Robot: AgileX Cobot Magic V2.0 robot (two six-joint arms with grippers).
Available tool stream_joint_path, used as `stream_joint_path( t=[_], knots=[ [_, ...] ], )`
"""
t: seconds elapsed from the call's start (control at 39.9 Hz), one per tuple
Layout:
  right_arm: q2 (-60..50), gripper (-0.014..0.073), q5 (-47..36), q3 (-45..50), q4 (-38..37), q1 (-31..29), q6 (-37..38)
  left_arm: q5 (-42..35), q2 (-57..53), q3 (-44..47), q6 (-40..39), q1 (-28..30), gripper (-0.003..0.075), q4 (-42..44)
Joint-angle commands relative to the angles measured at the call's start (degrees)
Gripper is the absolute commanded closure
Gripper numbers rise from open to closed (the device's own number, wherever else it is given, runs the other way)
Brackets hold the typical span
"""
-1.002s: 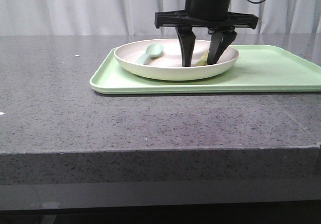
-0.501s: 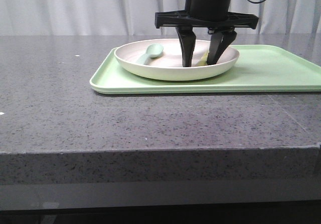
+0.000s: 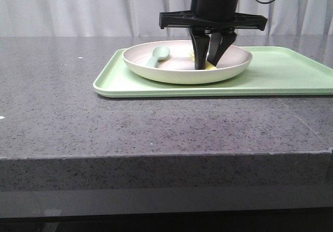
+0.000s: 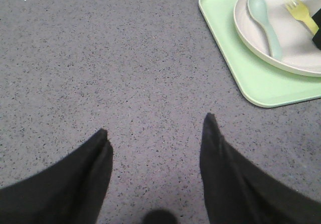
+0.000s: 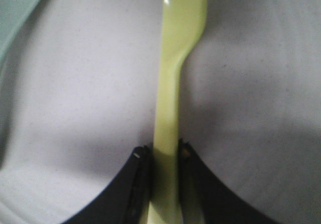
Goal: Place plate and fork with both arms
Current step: 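Close the right gripper on the yellow fork handle and lift, then carry the fork beside the plate and lower it onto the tray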
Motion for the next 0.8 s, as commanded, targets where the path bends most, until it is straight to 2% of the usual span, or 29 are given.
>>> stream_joint_path(
  t=[0.0, 0.13, 0.3, 0.45, 0.58, 0.78],
  knots=[
    [-2.86, 0.0423, 1.85, -1.60, -1.64, -0.29, -0.22, -3.89, -0.11, -1.46, 0.06, 0.05, 0.0332, -0.83],
    [-2.86, 0.0435, 2.19, -1.60, -1.64, -0.29, -0.22, -3.89, -0.11, -1.46, 0.06, 0.05, 0.0332, -0.83],
    [-2.86, 0.0577, 2.23, -1.60, -1.64, -0.29, -0.22, -3.85, -0.11, -1.46, 0.06, 0.05, 0.0332, -0.83],
    [-2.91, 0.0657, 1.82, -1.66, -1.64, -0.29, -0.22, -3.40, -0.11, -1.46, 0.06, 0.05, 0.0332, -0.83],
    [-3.91, 0.0663, 1.86, -1.98, -1.64, -0.29, -1.41, -3.00, -0.11, -1.46, 0.06, 0.05, 0.0332, -0.83],
    [-8.17, 0.0663, 4.31, -2.26, -1.64, -1.47, -7.74, -2.69, -0.11, -1.46, 0.06, 0.05, 0.0332, -0.83]
  ],
)
